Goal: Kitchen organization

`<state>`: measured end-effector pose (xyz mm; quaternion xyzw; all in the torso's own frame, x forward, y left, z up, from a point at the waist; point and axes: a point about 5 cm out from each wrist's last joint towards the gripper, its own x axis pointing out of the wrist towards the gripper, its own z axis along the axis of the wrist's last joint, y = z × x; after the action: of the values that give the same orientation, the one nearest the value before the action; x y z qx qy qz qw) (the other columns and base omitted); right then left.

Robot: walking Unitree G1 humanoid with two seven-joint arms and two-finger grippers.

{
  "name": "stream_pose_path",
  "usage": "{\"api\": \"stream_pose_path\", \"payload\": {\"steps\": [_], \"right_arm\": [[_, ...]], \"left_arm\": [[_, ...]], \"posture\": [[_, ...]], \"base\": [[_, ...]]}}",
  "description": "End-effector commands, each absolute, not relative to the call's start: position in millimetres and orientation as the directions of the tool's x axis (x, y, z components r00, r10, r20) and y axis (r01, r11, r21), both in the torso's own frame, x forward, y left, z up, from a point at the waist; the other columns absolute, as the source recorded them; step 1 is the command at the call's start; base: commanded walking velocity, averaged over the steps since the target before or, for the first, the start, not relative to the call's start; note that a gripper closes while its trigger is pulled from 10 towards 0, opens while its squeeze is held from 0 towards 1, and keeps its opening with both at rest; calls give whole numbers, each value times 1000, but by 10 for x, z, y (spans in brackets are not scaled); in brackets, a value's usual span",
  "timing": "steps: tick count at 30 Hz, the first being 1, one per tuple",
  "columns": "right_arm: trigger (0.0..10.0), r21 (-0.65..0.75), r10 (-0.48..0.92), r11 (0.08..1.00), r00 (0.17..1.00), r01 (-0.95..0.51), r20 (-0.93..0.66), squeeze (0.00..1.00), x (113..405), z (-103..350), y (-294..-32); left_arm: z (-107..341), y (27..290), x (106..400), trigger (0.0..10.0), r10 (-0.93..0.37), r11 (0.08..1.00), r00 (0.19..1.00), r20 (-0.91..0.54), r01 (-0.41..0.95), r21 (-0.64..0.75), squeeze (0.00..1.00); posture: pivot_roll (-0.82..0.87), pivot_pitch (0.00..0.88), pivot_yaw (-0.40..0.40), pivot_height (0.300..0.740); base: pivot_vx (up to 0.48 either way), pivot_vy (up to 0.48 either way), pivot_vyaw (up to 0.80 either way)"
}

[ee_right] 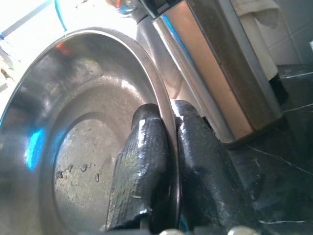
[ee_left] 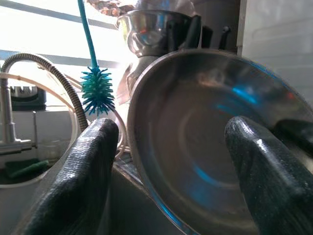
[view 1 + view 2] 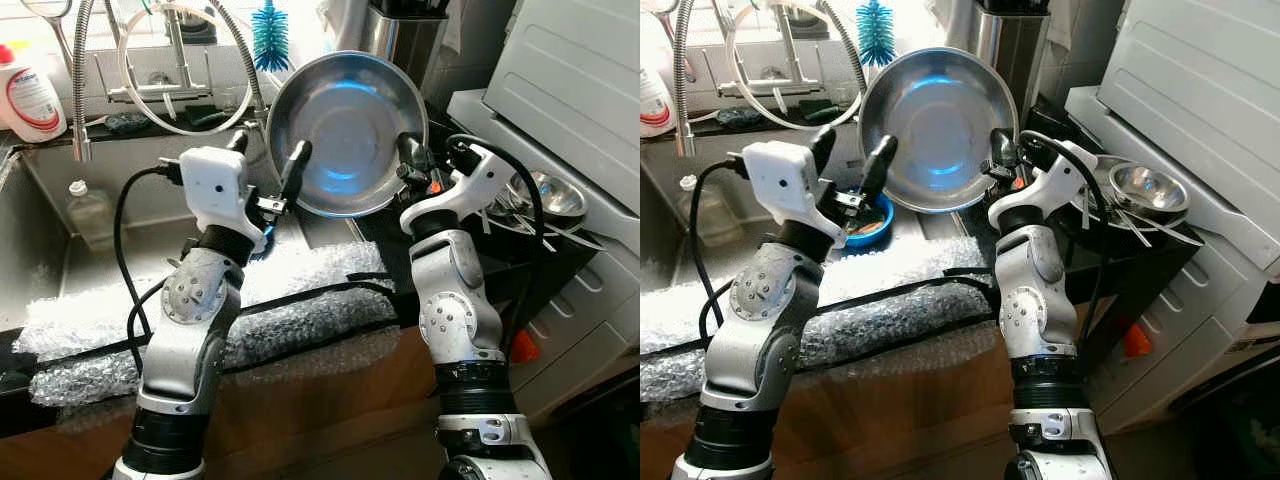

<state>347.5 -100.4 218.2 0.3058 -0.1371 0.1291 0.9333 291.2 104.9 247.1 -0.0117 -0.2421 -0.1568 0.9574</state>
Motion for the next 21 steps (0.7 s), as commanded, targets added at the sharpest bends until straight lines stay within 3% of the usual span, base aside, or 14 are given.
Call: {"api": "stream_pose_path", "payload": {"steps": [1, 8, 21], "right_arm": [[10000, 538, 177, 758, 910, -369, 376, 0, 3432, 2251, -932], [10000, 545, 189, 743, 903, -389, 386, 0, 3413, 2265, -908], [10000, 528, 250, 726, 884, -441, 395, 0, 3386, 2268, -841]], "left_arm": [[2464, 1042, 2922, 10000, -288, 954, 838, 464, 295, 58, 0], [2499, 1133, 2946, 10000, -204, 976, 851, 484, 215, 32, 0], [2450, 1081, 2948, 10000, -209, 974, 859, 468, 227, 17, 0]], "posture": [[-51, 0, -75, 740], [-47, 0, -76, 740], [-54, 0, -74, 740]], "base": [[0, 0, 0], [0, 0, 0], [0, 0, 0]]}}
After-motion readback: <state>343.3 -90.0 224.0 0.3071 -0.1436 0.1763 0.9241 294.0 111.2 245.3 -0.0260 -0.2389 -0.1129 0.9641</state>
